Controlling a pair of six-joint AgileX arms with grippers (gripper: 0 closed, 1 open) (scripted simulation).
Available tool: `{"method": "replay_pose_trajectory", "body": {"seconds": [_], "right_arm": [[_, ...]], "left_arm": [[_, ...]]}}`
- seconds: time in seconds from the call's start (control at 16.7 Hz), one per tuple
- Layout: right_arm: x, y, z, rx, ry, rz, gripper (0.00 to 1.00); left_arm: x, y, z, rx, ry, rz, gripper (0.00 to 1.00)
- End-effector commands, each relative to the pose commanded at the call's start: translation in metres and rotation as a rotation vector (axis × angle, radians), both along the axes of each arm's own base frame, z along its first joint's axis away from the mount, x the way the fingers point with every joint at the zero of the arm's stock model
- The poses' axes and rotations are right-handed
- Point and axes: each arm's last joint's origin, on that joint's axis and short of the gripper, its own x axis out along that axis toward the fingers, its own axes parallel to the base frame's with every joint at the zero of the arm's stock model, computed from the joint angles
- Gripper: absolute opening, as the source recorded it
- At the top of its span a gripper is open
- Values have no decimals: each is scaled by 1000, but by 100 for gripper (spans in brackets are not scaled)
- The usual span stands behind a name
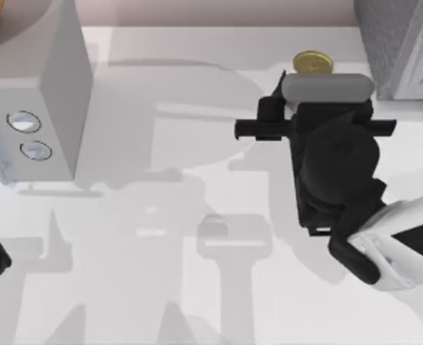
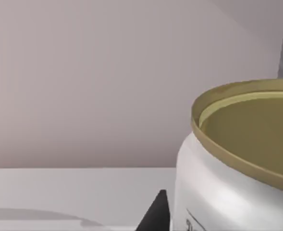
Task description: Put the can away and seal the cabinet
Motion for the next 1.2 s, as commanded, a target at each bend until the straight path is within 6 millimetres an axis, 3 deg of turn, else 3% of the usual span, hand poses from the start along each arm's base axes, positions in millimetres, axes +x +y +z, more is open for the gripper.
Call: {"method": "replay_pose_trajectory", "body": {"seconds": [0.18,0.48,0.66,0.96,1.2], "right_arm": [[-3,-2,12,0,0,0,0],[-2,-2,13,4,-3,-1,0],[-3,-14,23,4,-3,-1,0],[-18,-67,59,0,-2,-1,0],[-51,-123,82,-3,1,-1,0]], "left_arm": [[0,0,0,0,0,0,100],[0,0,0,0,0,0,100],[0,0,0,0,0,0,100],[0,0,0,0,0,0,100],[0,0,0,0,0,0,100]]}}
